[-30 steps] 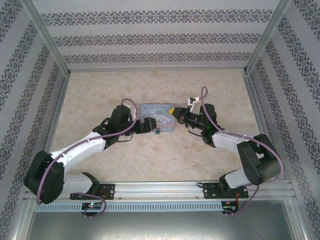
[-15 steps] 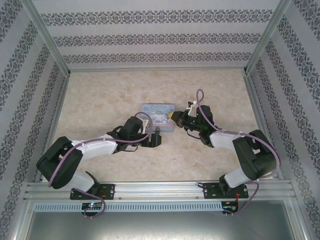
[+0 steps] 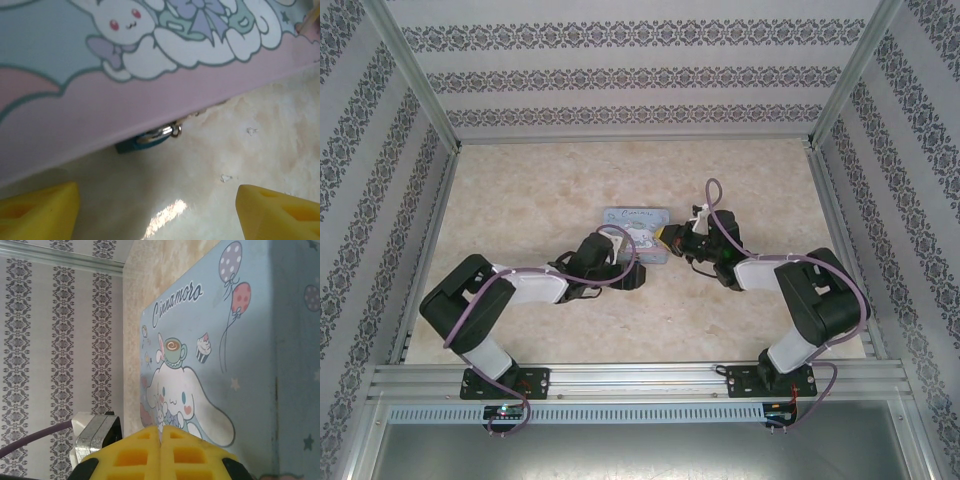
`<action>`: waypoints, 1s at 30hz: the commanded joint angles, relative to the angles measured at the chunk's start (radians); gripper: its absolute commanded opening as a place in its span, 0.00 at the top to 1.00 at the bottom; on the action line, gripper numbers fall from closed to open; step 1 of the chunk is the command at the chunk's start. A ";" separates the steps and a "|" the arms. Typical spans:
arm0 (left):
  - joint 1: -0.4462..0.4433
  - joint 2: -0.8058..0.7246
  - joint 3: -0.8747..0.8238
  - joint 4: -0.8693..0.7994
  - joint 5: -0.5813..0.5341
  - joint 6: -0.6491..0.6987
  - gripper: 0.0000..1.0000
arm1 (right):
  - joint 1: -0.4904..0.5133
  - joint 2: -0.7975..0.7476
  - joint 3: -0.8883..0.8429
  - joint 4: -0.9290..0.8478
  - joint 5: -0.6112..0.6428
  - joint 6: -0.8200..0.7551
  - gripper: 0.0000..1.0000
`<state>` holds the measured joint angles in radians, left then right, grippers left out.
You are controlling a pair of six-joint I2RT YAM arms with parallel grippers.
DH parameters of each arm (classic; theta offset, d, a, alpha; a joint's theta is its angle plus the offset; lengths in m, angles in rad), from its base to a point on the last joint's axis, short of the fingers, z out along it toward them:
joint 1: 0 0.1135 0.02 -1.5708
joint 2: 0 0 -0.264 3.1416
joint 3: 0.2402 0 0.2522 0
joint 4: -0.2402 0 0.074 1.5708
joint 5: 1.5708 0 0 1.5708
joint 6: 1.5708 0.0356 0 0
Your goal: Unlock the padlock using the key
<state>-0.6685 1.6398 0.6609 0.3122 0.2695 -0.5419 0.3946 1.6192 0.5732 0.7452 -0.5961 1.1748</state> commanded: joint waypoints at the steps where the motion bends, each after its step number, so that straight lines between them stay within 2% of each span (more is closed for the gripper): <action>1: -0.013 0.037 0.051 0.087 -0.012 0.043 0.19 | -0.012 0.042 0.033 0.031 -0.019 -0.008 1.00; 12: -0.013 0.157 0.064 0.201 -0.013 0.051 0.23 | -0.032 0.100 0.070 0.062 -0.035 0.021 1.00; 25: -0.021 0.184 0.045 0.292 -0.012 0.037 0.25 | -0.037 0.087 0.053 0.062 -0.030 0.021 1.00; 30: -0.061 0.164 0.062 0.198 -0.175 0.089 0.25 | -0.036 0.079 0.045 0.064 -0.025 0.022 1.00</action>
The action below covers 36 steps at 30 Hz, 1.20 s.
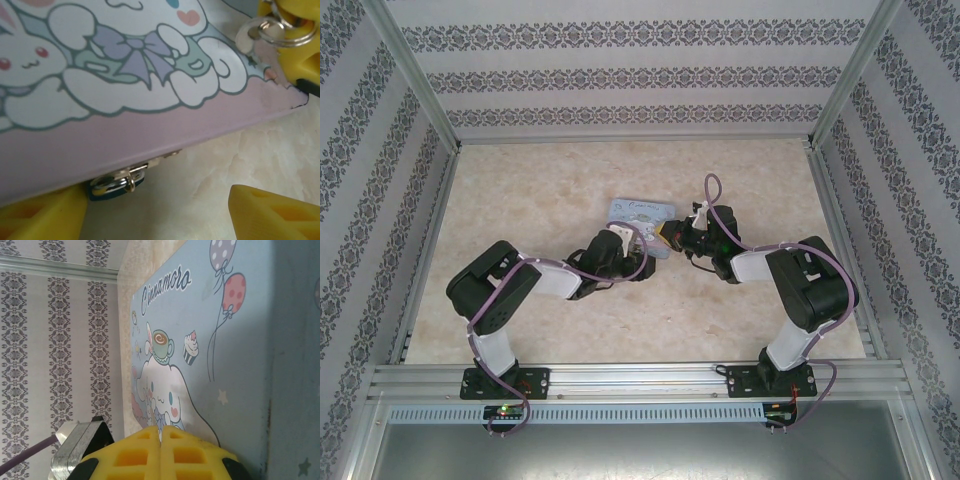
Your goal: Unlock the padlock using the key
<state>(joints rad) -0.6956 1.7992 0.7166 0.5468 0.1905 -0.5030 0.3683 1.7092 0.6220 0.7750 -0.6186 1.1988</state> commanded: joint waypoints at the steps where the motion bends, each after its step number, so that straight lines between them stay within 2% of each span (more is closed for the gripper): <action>1: -0.037 0.002 0.008 -0.049 -0.121 0.060 0.25 | -0.011 -0.013 -0.005 0.035 -0.003 -0.001 1.00; 5: -0.041 0.002 0.007 -0.071 -0.201 0.091 0.25 | -0.009 -0.017 -0.007 0.033 -0.001 -0.001 1.00; 9: -0.041 0.016 0.022 -0.076 -0.196 0.100 0.25 | -0.009 -0.016 -0.008 0.035 -0.001 -0.001 1.00; 13: -0.041 0.046 0.048 -0.058 -0.131 0.098 0.24 | -0.009 -0.011 -0.008 0.037 -0.001 -0.001 1.00; 17: -0.039 0.072 0.076 -0.016 0.037 0.075 0.23 | -0.008 -0.008 -0.011 0.037 0.001 -0.002 1.00; 20: -0.037 0.082 0.075 0.022 0.106 0.030 0.23 | -0.009 -0.006 -0.013 0.038 0.003 -0.003 1.00; 30: 0.007 0.098 0.002 0.240 0.186 -0.186 0.23 | -0.009 0.013 -0.022 0.055 0.006 -0.003 1.00; 36: 0.019 0.125 -0.020 0.312 0.183 -0.248 0.23 | -0.008 0.023 -0.027 0.066 0.003 0.000 1.00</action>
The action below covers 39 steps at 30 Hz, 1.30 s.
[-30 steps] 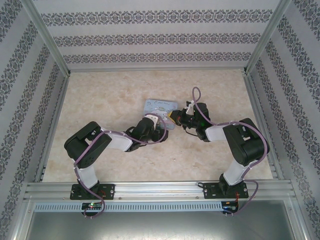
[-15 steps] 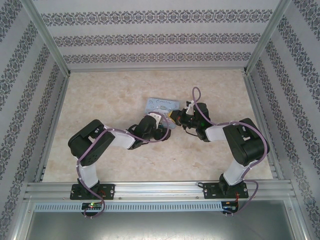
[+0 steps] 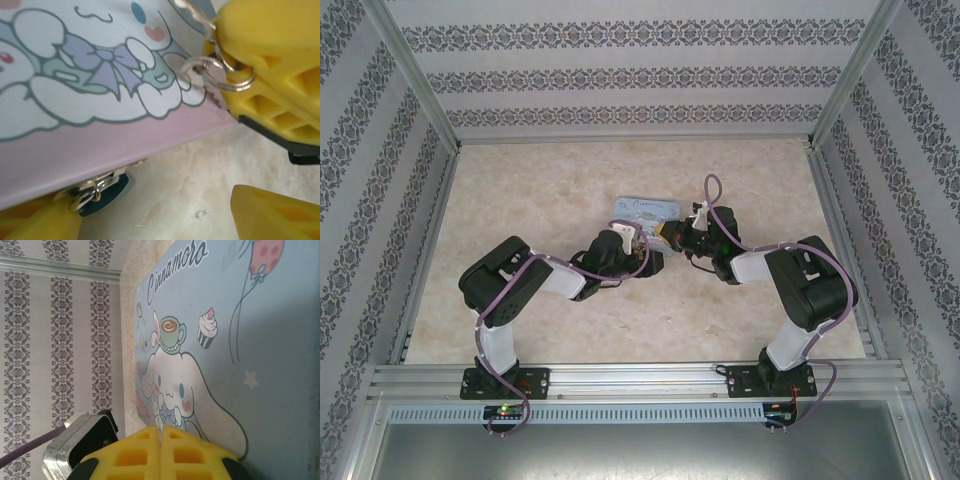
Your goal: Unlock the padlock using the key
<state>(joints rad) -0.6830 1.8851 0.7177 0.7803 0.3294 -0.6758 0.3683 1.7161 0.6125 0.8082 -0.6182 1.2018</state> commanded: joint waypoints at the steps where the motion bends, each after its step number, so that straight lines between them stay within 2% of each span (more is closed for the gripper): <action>1: 0.007 0.046 -0.024 0.091 0.045 -0.082 0.23 | -0.010 0.018 -0.018 0.032 0.002 -0.004 1.00; 10: 0.005 0.108 -0.056 0.277 0.051 -0.219 0.26 | -0.020 0.026 -0.028 0.050 -0.011 0.003 1.00; 15: -0.002 0.103 -0.100 0.391 0.005 -0.308 0.28 | -0.024 0.030 -0.026 0.056 -0.020 0.006 1.00; 28: -0.038 0.123 -0.081 0.299 -0.101 -0.309 0.34 | -0.032 0.040 -0.034 0.083 -0.028 0.018 1.00; 39: -0.043 0.139 -0.072 0.241 -0.158 -0.308 0.50 | -0.031 0.051 -0.034 0.095 -0.028 0.027 1.00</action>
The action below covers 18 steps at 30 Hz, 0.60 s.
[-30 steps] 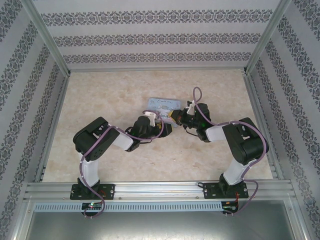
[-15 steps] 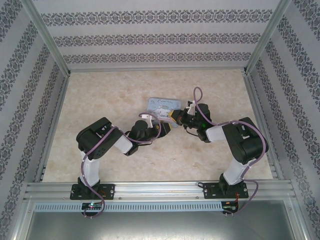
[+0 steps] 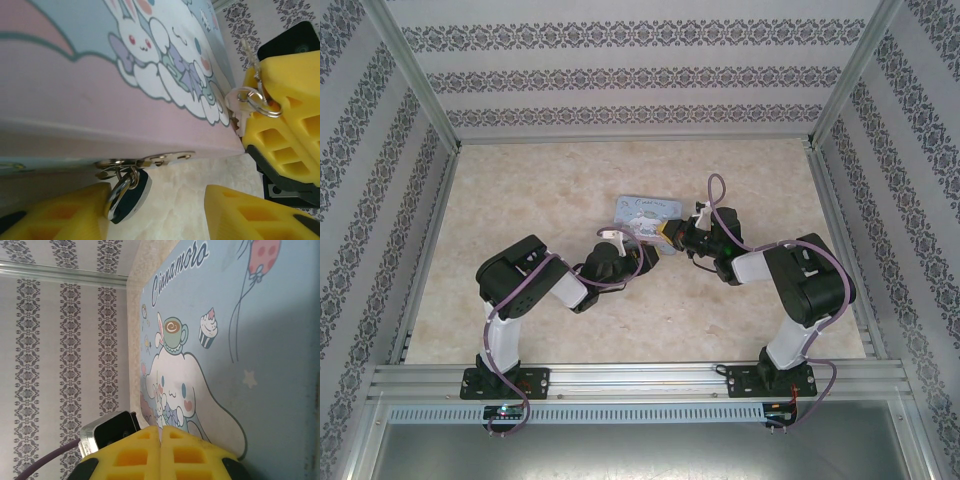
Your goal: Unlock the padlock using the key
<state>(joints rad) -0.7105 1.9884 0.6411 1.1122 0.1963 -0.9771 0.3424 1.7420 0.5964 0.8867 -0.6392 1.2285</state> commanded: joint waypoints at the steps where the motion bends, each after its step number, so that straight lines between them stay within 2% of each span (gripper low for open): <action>1: -0.015 0.038 0.006 -0.095 -0.024 -0.005 0.51 | -0.005 0.026 -0.018 0.018 -0.006 0.000 1.00; 6: -0.015 0.042 0.015 -0.116 -0.022 0.005 0.58 | -0.005 0.033 -0.018 0.026 -0.006 0.005 1.00; 12: -0.017 0.048 0.023 -0.138 -0.023 0.012 0.61 | -0.006 0.040 -0.015 0.034 -0.010 0.009 1.00; 18: -0.017 0.052 0.036 -0.151 -0.023 0.014 0.69 | -0.006 0.044 -0.014 0.037 -0.013 0.012 1.00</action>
<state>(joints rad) -0.7124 1.9991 0.6685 1.0546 0.1677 -0.9680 0.3420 1.7588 0.5953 0.9222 -0.6456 1.2366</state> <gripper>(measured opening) 0.320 0.065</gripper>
